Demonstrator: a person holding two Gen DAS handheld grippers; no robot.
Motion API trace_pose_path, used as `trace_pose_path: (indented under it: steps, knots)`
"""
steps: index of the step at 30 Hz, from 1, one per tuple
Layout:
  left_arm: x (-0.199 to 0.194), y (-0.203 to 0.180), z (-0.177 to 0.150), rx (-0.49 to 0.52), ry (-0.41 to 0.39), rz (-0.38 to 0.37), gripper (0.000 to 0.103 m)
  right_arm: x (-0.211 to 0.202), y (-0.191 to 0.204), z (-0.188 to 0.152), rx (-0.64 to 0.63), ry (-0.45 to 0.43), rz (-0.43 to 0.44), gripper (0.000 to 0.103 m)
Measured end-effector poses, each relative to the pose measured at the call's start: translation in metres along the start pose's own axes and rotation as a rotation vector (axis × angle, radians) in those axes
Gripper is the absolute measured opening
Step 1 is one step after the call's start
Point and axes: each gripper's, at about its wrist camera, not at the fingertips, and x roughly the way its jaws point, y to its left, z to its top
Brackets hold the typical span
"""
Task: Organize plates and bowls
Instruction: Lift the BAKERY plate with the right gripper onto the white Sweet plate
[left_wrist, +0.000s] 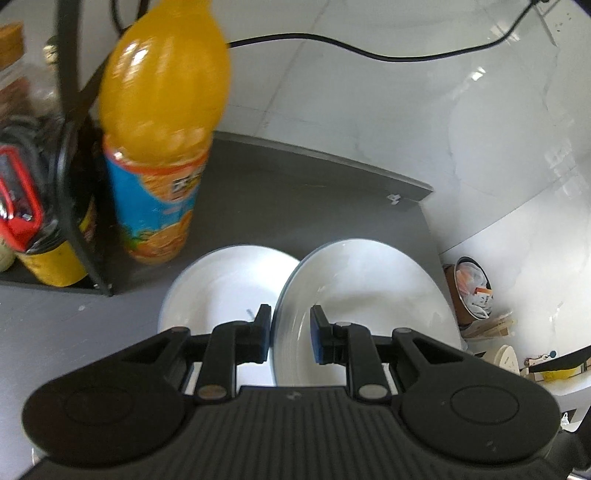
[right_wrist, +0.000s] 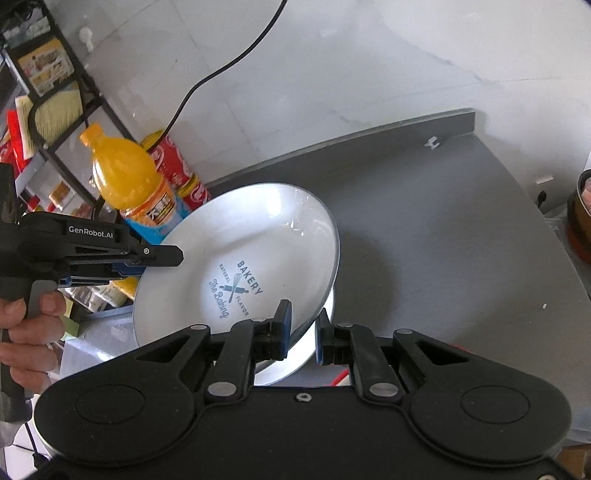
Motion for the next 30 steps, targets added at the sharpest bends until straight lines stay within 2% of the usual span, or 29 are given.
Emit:
trace_pose_path:
  steps: [15, 30]
  knots:
    - [0.008, 0.042, -0.013, -0.042, 0.034, 0.039, 0.020, 0.030, 0.025, -0.012, -0.026, 0.063, -0.013, 0.012]
    - [0.053, 0.069, -0.024, -0.092, 0.074, 0.101, 0.020, 0.088, 0.030, -0.012, -0.048, 0.165, -0.088, 0.012]
